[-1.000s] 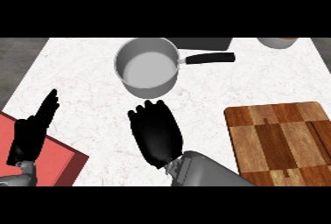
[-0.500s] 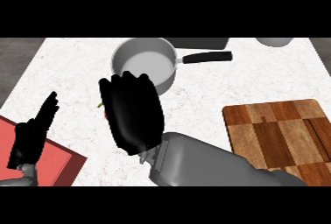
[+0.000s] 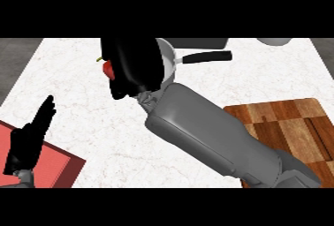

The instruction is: Pick the bell pepper from the cutting board and place it in the pot

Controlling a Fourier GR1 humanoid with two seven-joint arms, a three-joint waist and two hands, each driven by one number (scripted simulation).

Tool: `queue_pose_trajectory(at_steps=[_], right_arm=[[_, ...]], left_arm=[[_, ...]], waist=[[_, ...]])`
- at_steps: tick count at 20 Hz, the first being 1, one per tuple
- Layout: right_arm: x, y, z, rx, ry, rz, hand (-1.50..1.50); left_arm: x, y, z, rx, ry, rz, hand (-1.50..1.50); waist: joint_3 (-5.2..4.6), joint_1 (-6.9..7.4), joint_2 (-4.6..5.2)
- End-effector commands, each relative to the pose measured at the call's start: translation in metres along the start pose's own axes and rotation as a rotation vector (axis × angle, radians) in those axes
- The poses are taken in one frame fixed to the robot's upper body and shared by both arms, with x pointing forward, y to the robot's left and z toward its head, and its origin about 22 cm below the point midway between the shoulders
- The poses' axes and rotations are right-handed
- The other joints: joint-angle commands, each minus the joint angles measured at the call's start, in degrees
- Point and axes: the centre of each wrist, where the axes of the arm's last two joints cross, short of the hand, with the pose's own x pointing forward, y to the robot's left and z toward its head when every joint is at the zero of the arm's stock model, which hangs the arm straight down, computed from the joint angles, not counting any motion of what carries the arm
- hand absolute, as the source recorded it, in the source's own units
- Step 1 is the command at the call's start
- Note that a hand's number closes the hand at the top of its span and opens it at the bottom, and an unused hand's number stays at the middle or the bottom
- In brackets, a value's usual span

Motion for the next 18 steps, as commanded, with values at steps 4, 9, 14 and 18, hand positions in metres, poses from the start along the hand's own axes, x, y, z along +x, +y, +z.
queue_pose_trajectory(at_steps=[4, 9, 14, 18], right_arm=[[-0.036, -0.001, -0.053, -0.012, 0.012, 0.032, 1.5], [-0.066, 0.01, -0.066, 0.011, 0.03, 0.013, 1.5], [-0.096, 0.024, -0.067, 0.042, 0.038, 0.136, 1.5], [-0.11, 0.024, -0.07, 0.071, 0.06, 0.152, 1.5]], left_arm=[[-0.005, -0.003, -0.003, 0.005, -0.012, 0.011, 0.0], [0.009, -0.011, -0.009, -0.023, -0.022, 0.002, 0.0], [0.011, -0.004, -0.015, -0.047, -0.055, -0.004, 0.0], [0.023, -0.012, -0.015, -0.05, -0.076, -0.003, 0.0]], waist=[[-0.02, 0.22, 0.33], [-0.03, 1.99, 0.88], [-0.1, 3.65, 1.58], [-0.04, 4.75, 2.11]])
